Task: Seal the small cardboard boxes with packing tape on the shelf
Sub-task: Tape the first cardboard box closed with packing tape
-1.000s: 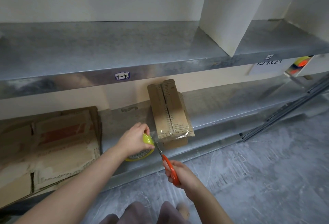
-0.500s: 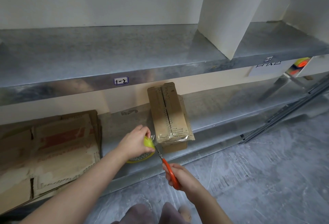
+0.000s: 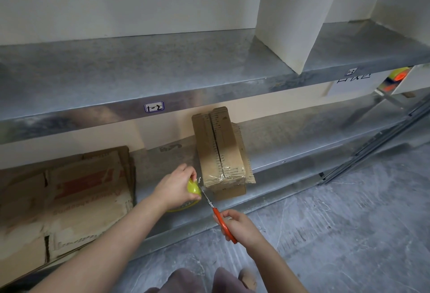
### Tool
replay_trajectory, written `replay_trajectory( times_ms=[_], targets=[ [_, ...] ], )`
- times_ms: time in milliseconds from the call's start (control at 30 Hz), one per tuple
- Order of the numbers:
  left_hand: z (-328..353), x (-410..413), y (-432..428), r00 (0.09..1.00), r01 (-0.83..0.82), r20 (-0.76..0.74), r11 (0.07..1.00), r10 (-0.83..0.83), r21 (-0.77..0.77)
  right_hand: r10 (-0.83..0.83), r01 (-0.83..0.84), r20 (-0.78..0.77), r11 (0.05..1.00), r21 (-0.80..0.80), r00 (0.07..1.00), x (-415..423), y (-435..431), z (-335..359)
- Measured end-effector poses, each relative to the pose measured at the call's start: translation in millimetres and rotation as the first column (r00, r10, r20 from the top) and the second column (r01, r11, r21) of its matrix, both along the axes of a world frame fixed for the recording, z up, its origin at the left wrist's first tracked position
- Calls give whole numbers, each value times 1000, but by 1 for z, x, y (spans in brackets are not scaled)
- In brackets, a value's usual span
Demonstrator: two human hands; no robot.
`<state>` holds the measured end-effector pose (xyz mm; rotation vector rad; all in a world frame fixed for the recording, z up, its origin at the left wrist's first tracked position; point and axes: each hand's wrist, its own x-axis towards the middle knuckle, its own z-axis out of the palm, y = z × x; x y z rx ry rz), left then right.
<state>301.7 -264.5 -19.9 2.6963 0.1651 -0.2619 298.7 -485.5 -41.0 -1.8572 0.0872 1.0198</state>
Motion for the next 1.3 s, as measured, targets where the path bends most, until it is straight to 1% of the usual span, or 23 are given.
replay_trajectory(
  times_ms=[100, 200, 300, 367, 533, 800, 967, 1067, 1200, 1300],
  targets=[
    [1, 1, 1, 1000, 6, 4, 1000, -6, 14, 45, -37, 83, 995, -93, 995, 2, 2, -2],
    [3, 4, 2, 1000, 17, -9, 1000, -17, 26, 180, -131, 209, 964, -231, 961, 4, 2, -6],
    [2, 6, 2, 999, 36, -39, 997, -34, 70, 276, -196, 272, 938, -287, 922, 4, 2, -8],
    [1, 7, 2, 998, 50, -47, 995, -46, 92, 313, -236, 268, 930, -283, 911, 5, 3, -9],
    [0, 7, -1, 997, 69, -29, 986, -66, 152, 314, -254, 232, 933, -254, 921, 11, 3, -13],
    [1, 3, 0, 998, 53, -33, 983, -48, 178, 394, -345, 156, 899, -269, 906, 11, 9, -15],
    [5, 6, 4, 999, 5, -39, 989, 1, 148, 373, -336, 114, 908, -252, 921, 9, 7, -22],
    [11, 10, 8, 997, -17, -70, 991, 27, 136, 386, -347, 124, 903, -252, 914, 7, 1, -26],
    [14, 13, 6, 998, -4, -63, 992, 12, 124, 366, -344, 96, 920, -187, 926, 2, -4, -22],
    [15, 13, 6, 998, 36, -55, 991, -29, 126, 359, -353, 26, 927, -124, 933, -3, -8, -21]
  ],
)
